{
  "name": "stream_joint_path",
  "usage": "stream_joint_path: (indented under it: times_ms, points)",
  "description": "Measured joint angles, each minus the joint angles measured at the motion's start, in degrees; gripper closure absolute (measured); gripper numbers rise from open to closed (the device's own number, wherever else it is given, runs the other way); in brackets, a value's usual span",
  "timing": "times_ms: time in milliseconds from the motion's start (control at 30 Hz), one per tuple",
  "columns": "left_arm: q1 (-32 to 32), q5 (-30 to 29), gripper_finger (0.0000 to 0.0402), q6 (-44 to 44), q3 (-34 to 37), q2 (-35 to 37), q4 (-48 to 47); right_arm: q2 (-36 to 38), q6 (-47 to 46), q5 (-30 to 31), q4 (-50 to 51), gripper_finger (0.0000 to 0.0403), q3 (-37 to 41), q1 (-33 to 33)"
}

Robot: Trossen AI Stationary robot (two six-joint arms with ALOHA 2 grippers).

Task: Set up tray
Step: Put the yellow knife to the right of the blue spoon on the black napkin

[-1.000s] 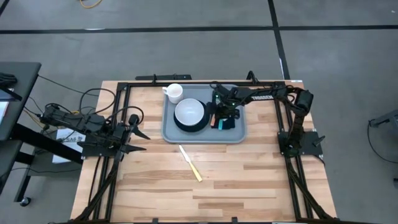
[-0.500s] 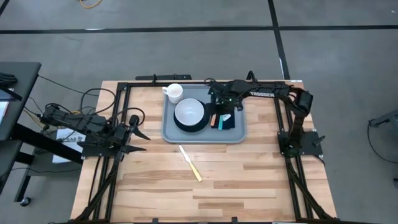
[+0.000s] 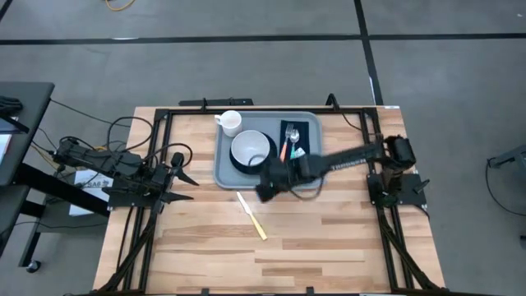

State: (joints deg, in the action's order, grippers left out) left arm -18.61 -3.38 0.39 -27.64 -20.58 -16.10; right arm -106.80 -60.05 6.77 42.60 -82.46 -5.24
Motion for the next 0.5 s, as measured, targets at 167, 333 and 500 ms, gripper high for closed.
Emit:
stream_joint_path:
  times_ms: [167,333,500]
  points:
    - [0.02,0.00,0.0210,-0.09,-1.05,0.00,-0.13,-0.07,-0.37,1.19,-14.91,0.0337,0.00,-7.02]
    - [0.01,0.12,0.0210,0.64,-2.49,1.16,-2.48,-1.42,1.58,6.32,-22.54,0.0337,0.02,-11.32]
    - [0.00,-0.98,0.0210,1.66,-2.49,3.20,-4.71,-3.69,1.52,11.14,-20.87,0.0337,0.26,-14.15]
